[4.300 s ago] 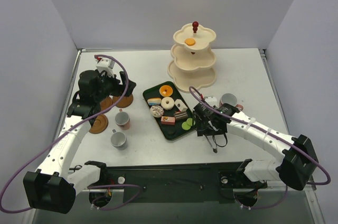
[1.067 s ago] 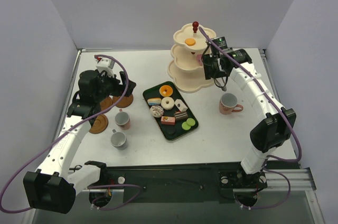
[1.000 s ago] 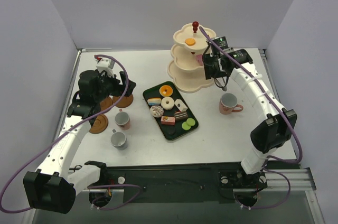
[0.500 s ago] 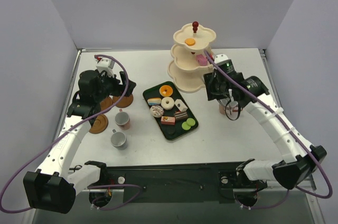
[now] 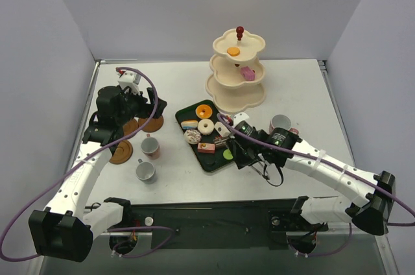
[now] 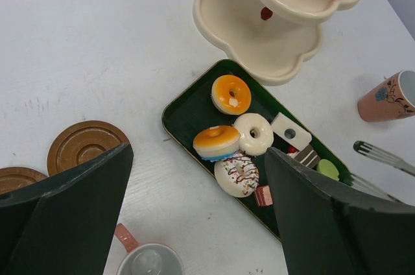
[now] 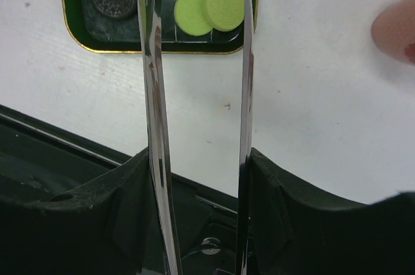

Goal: Serve the afternoon tea

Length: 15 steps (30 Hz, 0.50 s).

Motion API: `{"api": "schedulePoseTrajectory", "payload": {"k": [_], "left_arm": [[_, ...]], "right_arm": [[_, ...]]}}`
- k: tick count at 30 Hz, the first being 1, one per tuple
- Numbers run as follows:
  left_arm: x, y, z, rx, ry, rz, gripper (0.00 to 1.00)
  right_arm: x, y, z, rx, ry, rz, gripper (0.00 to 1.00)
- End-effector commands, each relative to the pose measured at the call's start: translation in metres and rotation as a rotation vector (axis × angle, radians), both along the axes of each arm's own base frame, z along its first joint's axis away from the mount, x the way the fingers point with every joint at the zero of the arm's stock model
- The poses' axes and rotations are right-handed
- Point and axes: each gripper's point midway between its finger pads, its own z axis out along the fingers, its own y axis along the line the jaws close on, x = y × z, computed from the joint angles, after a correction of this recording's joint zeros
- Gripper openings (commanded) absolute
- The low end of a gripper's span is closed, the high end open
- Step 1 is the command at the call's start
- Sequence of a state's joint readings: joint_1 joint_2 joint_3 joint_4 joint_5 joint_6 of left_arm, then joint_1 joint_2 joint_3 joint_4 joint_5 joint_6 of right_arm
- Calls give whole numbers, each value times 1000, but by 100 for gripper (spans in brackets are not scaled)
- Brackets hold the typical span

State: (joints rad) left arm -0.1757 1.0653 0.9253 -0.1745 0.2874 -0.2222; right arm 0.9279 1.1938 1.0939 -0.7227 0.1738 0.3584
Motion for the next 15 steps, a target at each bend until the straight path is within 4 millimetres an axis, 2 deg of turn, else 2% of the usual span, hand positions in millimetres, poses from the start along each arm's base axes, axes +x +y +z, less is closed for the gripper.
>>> {"api": "schedulePoseTrajectory", "payload": {"k": [1,7,11,15], "left_arm": [[7,0,14,5,-53,2,94],[8,-1,11,4,-45,-2,94],[8,-1,12,3,-48,-4,94],[8,-1,12,4,-46,-4,94]], "right_arm": [[-5,-7,-22,-88,7,-60,49],[1,-18,-31,-165,-6,-61,52],[9,-26,-33,-155,20,-91,53],[19,-20,-29,-133,3,-66,52]]}}
